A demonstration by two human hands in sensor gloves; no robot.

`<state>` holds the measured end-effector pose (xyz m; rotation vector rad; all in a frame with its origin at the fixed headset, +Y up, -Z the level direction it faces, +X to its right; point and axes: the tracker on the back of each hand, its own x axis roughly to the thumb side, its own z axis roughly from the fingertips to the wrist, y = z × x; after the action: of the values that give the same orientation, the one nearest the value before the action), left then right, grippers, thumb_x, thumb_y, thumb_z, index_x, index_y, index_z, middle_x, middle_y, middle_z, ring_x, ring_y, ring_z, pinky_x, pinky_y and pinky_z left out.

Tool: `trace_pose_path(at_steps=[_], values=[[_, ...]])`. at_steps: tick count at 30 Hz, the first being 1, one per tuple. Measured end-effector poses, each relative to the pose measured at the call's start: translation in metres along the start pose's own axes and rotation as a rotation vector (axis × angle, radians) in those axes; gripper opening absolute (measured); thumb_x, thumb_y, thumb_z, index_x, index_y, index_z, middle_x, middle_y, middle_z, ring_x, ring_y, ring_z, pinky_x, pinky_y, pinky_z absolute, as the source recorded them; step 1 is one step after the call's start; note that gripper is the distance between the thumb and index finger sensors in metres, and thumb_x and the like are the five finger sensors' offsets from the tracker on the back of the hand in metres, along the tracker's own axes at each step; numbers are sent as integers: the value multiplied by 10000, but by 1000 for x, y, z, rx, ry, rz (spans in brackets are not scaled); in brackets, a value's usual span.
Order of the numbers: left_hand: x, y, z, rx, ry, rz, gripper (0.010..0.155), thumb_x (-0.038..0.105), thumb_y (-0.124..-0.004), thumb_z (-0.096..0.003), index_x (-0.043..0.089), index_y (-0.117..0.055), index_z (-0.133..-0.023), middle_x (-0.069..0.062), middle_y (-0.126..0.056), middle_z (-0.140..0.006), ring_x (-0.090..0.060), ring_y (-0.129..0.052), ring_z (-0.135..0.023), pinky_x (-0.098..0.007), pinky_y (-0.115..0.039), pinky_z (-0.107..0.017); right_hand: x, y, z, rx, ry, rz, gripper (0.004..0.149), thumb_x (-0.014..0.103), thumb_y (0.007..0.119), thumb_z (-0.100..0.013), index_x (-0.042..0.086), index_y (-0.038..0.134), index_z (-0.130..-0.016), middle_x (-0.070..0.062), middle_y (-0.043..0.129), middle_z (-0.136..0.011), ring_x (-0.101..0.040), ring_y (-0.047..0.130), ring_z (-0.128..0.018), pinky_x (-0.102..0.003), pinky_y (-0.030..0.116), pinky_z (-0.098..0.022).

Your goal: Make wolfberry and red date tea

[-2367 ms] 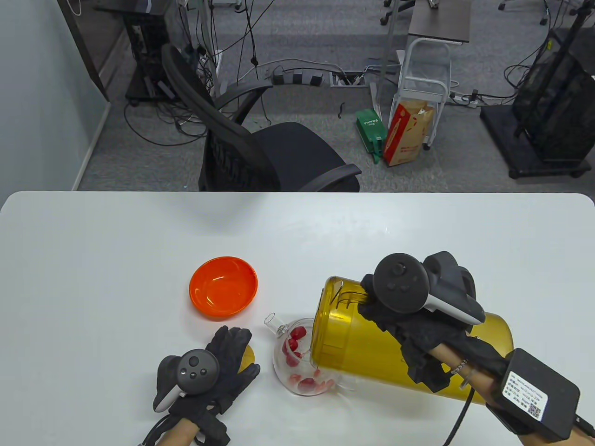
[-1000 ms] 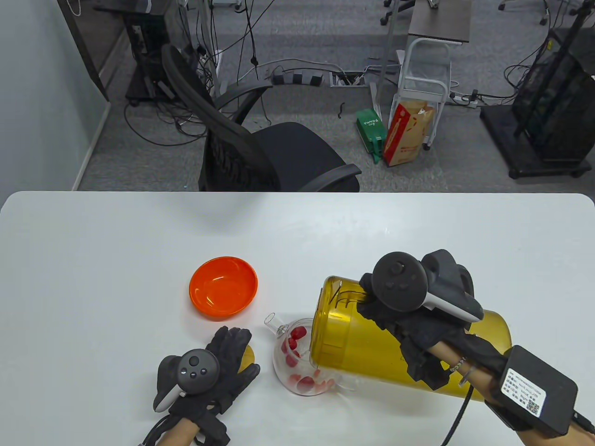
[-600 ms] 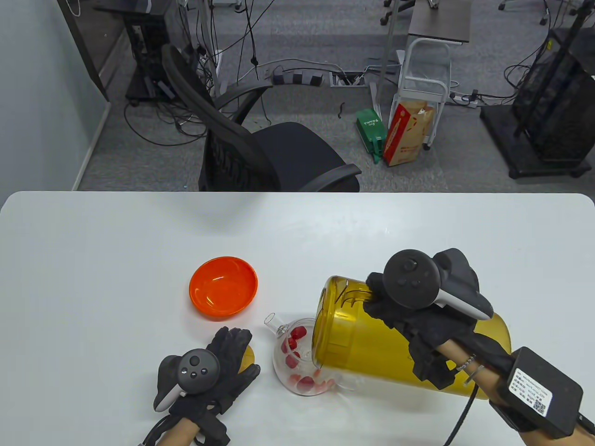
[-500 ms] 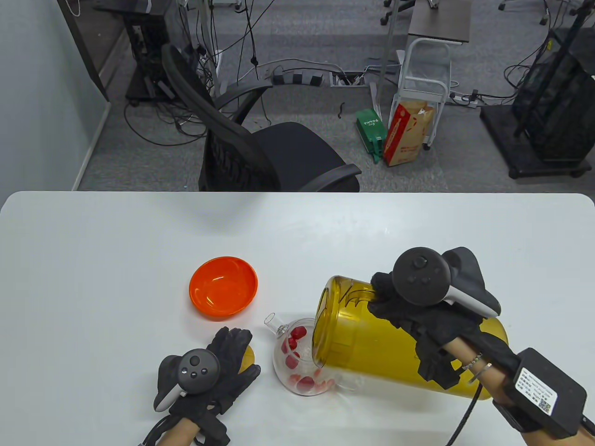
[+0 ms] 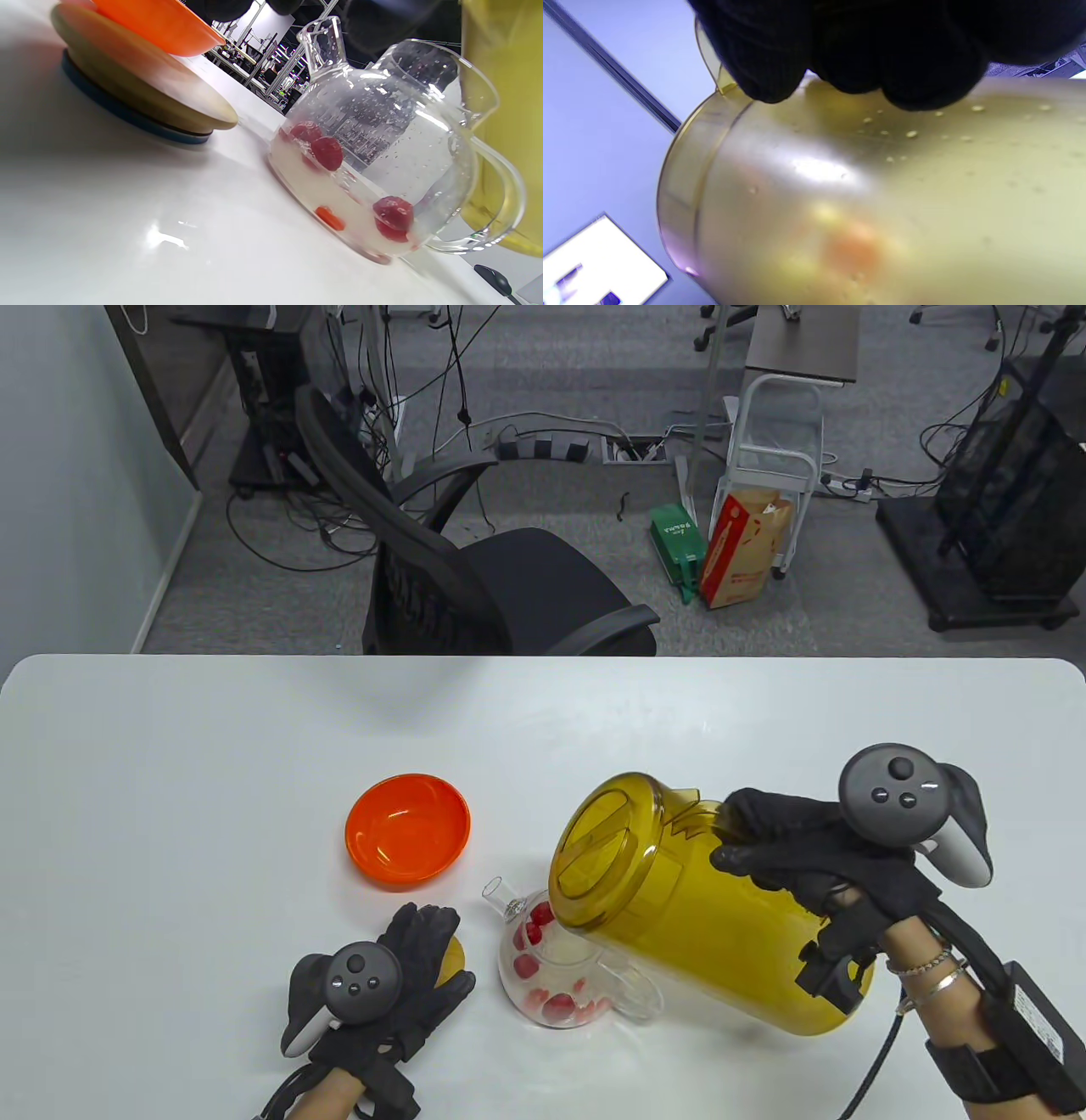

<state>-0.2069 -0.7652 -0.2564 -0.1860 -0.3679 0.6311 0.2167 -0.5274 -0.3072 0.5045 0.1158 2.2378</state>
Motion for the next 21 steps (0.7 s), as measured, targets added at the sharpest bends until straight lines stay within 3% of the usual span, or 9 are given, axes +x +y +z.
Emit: trace_pose_path(at_steps=[4,8,9,14,21], values=[[0,0,0,-4,0,-1,737,519,-671,-595,128,-354,-1133,-237,-402,-1205,-481,-286,-1105,-627,-335,-731,-11,-11,-7,-123,-4,-131,462,253,901,-511,13,806,-894,-269,891,-722,-400,954,-478,-605,788,-430],[0,0,0,-3,1,0,735,518,-671,-596,128,-355,-1133,-237,-404,-1205,-481,-285,-1106,-627,-335,-731,-27,-8,-20,-241,-12,-217,458,237,900,-506,37,798,-905,-262,876,-754,-404,948,-525,-612,775,-471],[0,0,0,-4,2,2,736,518,-671,-596,128,-354,-1133,-238,-404,-1204,-481,-284,-1105,-627,-335,-732,-36,-2,-26,-321,-35,-244,460,244,896,-505,43,796,-907,-252,876,-756,-392,947,-528,-604,777,-476],[0,-1,0,-5,11,8,735,516,-671,-596,127,-353,-1133,-239,-404,-1204,-482,-286,-1104,-627,-335,-731,-74,21,-54,-491,-36,-389,449,253,886,-504,86,789,-909,-222,858,-784,-377,926,-568,-595,752,-524],[-2,0,0,-8,23,16,735,516,-672,-596,125,-355,-1132,-239,-405,-1203,-482,-285,-1104,-626,-335,-731,-119,65,-96,-608,3,-577,446,251,873,-522,130,749,-933,-193,803,-840,-366,871,-641,-584,687,-604]])
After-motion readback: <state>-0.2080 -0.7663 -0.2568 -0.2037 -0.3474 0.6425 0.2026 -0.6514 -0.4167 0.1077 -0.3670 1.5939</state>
